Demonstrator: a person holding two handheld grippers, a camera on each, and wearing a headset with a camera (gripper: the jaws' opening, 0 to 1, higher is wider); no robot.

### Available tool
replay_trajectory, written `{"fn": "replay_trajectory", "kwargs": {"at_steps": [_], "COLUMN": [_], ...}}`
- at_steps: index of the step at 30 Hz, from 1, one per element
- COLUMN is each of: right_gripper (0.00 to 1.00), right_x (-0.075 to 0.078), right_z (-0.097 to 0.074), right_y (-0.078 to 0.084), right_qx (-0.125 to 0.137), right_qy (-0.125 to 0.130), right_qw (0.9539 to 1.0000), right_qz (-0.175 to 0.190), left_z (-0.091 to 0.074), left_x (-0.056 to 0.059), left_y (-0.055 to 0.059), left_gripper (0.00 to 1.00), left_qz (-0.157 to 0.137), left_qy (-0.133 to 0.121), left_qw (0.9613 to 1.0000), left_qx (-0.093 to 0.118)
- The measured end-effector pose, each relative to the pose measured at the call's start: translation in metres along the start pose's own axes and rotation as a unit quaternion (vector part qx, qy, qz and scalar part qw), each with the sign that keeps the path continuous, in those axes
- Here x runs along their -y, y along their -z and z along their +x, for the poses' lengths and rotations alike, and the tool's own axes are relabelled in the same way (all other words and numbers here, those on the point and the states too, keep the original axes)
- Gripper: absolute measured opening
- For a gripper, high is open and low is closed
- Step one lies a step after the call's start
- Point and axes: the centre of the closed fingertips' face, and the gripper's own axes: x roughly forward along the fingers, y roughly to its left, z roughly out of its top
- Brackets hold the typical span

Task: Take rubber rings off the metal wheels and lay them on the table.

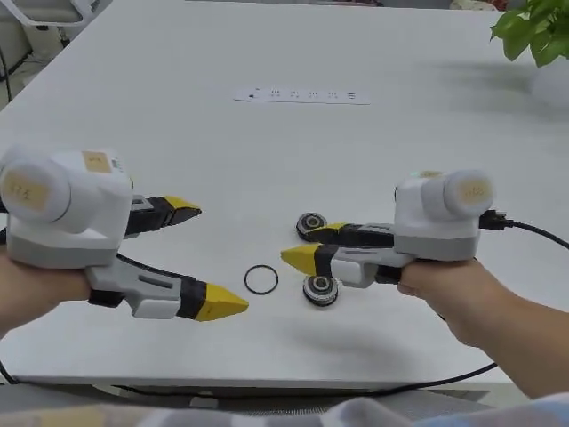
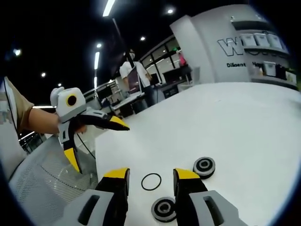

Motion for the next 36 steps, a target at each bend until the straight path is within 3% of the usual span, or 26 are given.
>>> {"fn": "replay_trajectory", "kwargs": {"at_steps": [17,36], "right_gripper": [0.38,0.38], "right_x": [0.022,0.026], "right_z": [-0.037,-0.051], "right_y": [0.0,0.013], "right_qx": [0.021,0.013], "right_qy": [0.033,0.04], "right_qw": [0.9992,0.9991], "right_qz": [0.005,-0.011], "left_z": [0.014,0.039], "left_x": [0.001,0.004], "left_y": [-0.008,-0.014], "left_gripper": [0.85,0.82], "left_qz": [0.005,0.004], "left_qy": [0.011,0.02], "left_qw": [0.9999,0.9998], "left_qx": [0.002,0.004]}}
